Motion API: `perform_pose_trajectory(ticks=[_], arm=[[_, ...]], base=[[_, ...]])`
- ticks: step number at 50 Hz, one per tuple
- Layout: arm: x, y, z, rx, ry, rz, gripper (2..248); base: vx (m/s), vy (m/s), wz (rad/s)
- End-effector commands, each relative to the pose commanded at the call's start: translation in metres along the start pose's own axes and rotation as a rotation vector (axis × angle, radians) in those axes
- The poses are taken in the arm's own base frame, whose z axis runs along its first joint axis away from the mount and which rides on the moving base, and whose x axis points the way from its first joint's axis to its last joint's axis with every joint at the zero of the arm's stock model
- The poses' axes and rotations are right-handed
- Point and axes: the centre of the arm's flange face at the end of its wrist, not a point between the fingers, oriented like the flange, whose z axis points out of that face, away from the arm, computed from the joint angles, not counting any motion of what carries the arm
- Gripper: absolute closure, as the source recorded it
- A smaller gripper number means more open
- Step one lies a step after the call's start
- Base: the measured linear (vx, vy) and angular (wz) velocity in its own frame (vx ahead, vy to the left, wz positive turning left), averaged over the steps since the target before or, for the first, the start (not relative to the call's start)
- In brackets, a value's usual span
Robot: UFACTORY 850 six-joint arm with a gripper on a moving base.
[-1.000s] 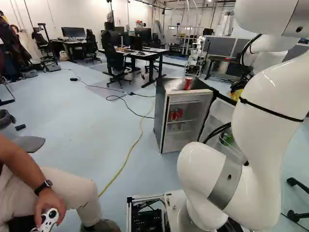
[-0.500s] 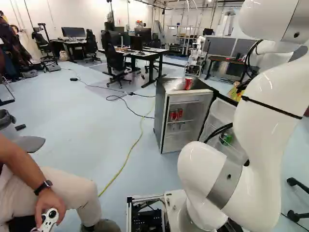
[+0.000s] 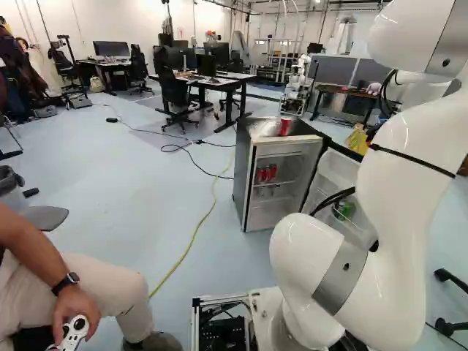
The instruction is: Grab a drink from the fridge
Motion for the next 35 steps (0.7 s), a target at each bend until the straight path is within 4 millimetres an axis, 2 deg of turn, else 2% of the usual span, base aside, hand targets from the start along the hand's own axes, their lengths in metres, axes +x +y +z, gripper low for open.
perform_pose_trajectory(ticks=[35], arm=[[0.041, 0.027, 0.029, -0.016, -0.048, 0.037, 3]], base=[[0.000, 0.000, 0.000]])
